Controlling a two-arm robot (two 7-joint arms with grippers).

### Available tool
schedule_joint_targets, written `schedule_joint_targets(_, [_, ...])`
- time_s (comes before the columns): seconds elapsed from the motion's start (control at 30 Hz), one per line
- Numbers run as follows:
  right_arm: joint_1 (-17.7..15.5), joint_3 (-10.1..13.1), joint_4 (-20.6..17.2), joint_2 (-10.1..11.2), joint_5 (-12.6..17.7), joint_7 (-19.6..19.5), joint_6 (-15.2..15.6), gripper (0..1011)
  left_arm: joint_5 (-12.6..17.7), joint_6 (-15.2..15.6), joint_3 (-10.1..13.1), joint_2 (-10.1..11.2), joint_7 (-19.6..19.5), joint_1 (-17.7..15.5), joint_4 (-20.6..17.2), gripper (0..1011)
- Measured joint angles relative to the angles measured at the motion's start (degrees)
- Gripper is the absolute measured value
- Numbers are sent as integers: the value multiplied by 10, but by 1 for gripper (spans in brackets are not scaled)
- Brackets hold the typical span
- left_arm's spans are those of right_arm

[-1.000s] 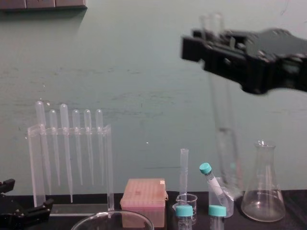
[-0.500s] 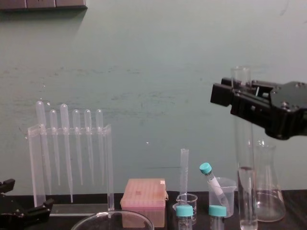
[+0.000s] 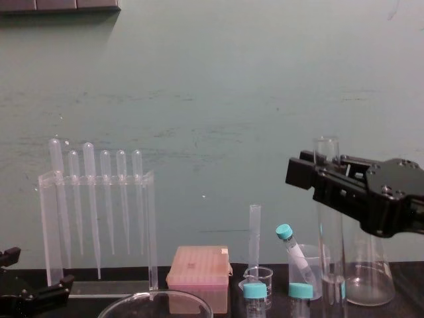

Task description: Hold the test tube with one hand and immerse one end into the beaker, then return it to the test tube rack.

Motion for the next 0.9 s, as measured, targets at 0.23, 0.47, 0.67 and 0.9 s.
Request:
schedule_joint_targets(0.23, [-11, 5, 0, -1, 0, -1, 6, 224, 0, 0, 0, 0, 0, 0, 0, 1000])
schedule_joint_targets(0.47, [-18, 12, -3, 0, -4, -6, 11, 224, 0, 0, 0, 0, 0, 0, 0, 1000])
schedule_joint_targets(0.67, [-19, 15, -2, 0, -4, -7, 15, 225, 0, 0, 0, 0, 0, 0, 0, 1000])
schedule_joint_targets(0.9, [-11, 12, 11, -5, -4, -3, 18, 224, 0, 0, 0, 0, 0, 0, 0, 1000])
